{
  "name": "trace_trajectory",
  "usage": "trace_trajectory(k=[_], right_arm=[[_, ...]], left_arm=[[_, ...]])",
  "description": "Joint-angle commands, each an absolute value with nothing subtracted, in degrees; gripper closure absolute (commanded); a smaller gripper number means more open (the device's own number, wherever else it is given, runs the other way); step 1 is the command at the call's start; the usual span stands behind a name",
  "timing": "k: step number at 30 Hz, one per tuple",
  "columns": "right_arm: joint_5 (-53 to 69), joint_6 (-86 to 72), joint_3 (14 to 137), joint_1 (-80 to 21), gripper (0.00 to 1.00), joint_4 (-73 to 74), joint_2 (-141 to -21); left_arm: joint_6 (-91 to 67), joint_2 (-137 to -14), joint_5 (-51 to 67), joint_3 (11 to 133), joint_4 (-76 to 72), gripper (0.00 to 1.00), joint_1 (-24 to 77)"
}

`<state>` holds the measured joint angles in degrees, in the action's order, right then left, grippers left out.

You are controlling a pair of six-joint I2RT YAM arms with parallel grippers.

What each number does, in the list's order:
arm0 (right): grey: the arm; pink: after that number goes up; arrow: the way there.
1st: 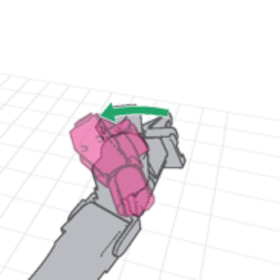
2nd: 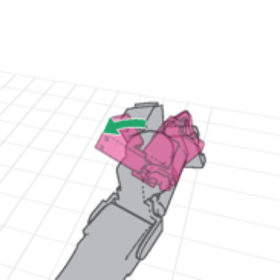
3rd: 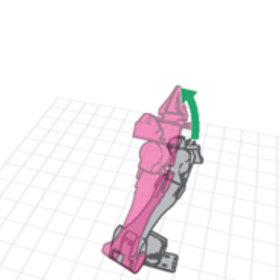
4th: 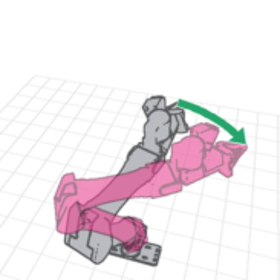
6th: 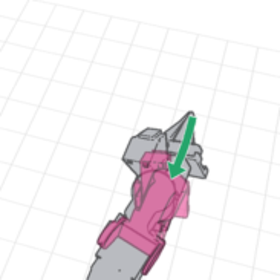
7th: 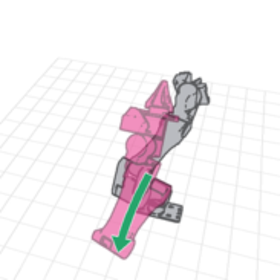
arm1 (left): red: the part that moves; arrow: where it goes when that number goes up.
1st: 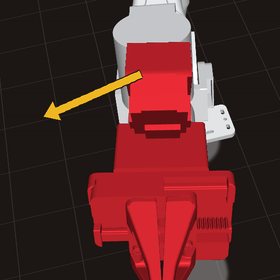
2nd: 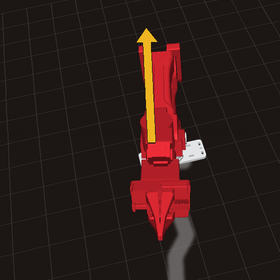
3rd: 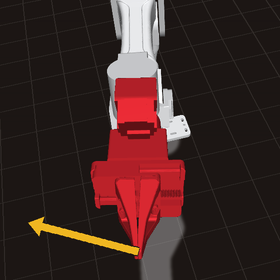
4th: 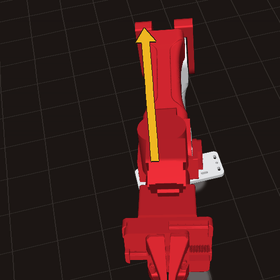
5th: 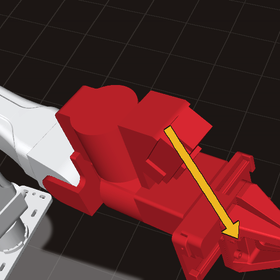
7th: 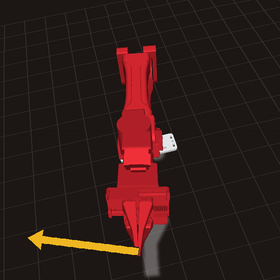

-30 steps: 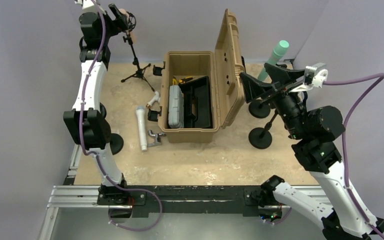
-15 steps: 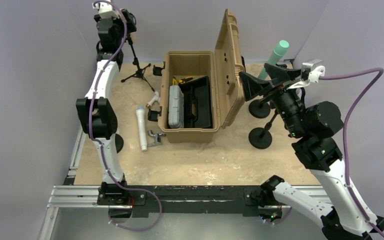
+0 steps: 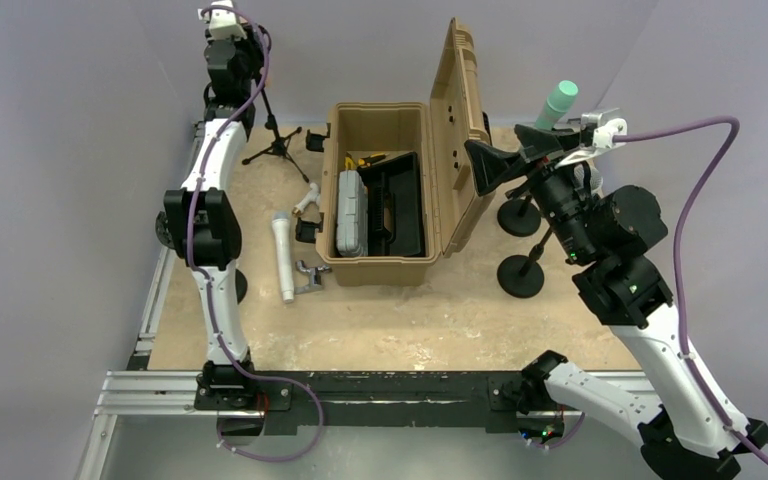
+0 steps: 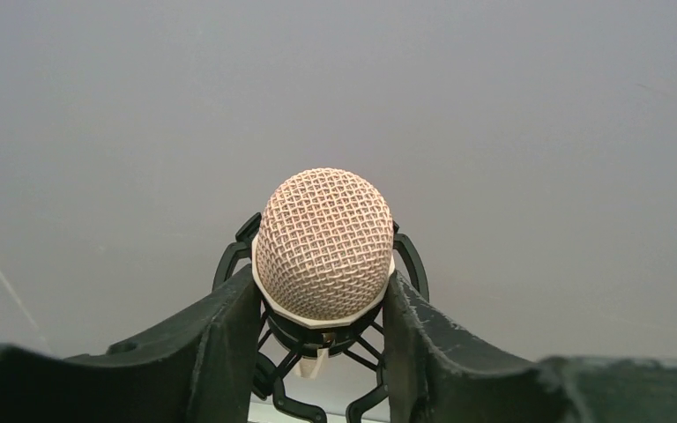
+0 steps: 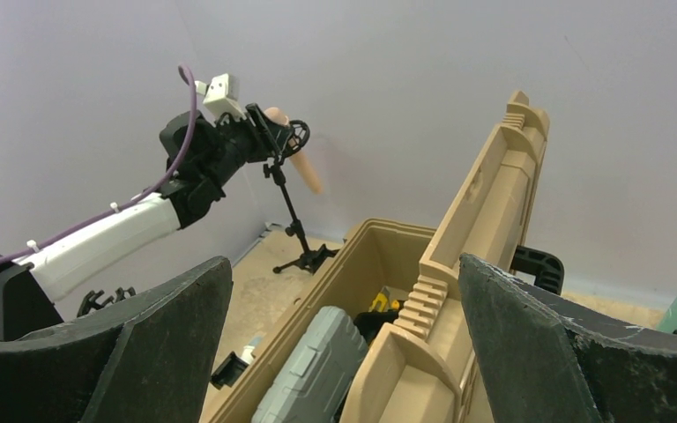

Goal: Remove the microphone from the stand

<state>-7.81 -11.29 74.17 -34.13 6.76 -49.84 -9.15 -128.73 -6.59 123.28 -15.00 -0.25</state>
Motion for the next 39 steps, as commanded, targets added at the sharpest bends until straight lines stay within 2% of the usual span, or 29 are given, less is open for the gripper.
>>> trace_trajectory(k=[1, 3, 8, 10, 11, 16, 18, 22, 26, 30, 39], right_arm=[[-7.30, -12.17, 76.96, -34.36, 0.01, 5.96, -49.39], [-7.08, -12.37, 76.98, -34.36, 0.01, 5.77, -49.39], [-6.38, -12.68, 76.83, -34.30, 0.01, 5.24, -49.63], [-5.89, -12.75, 76.80, -34.34, 0.01, 5.02, -49.66], [-5.68, -12.82, 76.68, -34.31, 0.01, 4.80, -49.54], [-5.10, -12.84, 76.45, -34.37, 0.01, 4.59, -49.15], [-5.01, -12.83, 76.17, -34.30, 0.01, 4.33, -48.90], [-5.01, -12.70, 75.29, -34.36, 0.01, 3.60, -48.15], [-5.42, -12.32, 72.45, -34.37, 0.01, 1.40, -46.71], [-5.89, -11.98, 68.75, -34.32, 0.01, -2.58, -45.17], [-5.84, -11.51, 64.57, -34.32, 0.01, -8.21, -42.08]], left_arm=[[-7.42, -127.54, -8.08, 126.62, -17.21, 0.65, -0.43], [-7.35, -126.36, -8.09, 126.92, -17.18, 0.72, -0.44], [-6.83, -122.34, -8.21, 128.66, -16.49, 0.77, -0.44], [-7.01, -120.61, -8.70, 129.57, -15.42, 0.87, -0.43], [-7.03, -119.69, -8.95, 129.76, -14.98, 0.89, -0.44], [-5.60, -114.99, -9.87, 130.66, -12.72, 0.94, 1.13], [-5.37, -113.04, -10.14, 131.14, -11.30, 0.99, 1.24], [-4.72, -107.30, -11.50, 130.23, -6.47, 1.00, 1.78], [-7.75, -97.04, -9.62, 120.92, -3.12, 1.00, 1.94], [-12.11, -89.72, -8.21, 115.04, 11.06, 1.00, 1.93], [-17.93, -73.78, 0.85, 88.83, 21.72, 1.00, 2.02]])
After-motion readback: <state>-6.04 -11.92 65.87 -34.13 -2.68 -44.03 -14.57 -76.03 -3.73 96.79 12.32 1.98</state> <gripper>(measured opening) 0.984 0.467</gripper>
